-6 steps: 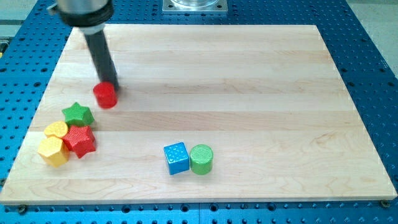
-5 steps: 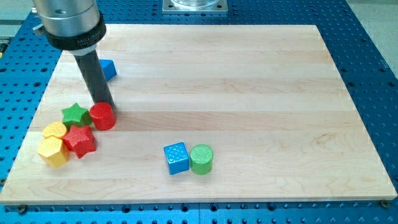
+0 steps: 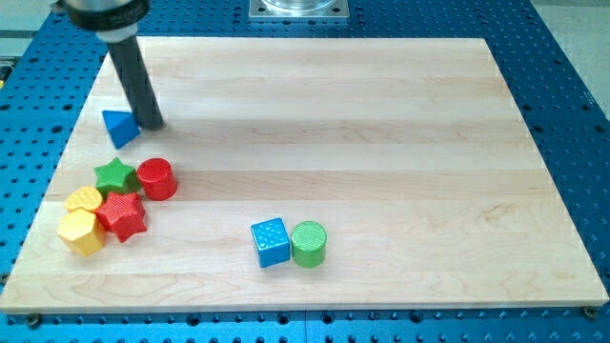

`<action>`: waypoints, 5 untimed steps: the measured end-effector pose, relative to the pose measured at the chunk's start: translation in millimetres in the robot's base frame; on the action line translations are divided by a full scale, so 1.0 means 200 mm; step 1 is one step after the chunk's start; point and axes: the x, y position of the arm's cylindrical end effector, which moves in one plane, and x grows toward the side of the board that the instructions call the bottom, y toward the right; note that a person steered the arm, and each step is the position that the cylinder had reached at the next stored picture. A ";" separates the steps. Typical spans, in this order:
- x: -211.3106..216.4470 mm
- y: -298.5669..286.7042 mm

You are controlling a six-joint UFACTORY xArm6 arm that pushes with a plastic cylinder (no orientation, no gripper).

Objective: Place the triangle into the green star

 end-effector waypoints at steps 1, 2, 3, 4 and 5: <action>-0.18 -0.01; -0.19 -0.20; 0.03 -0.22; 0.13 -0.18; 0.12 -0.29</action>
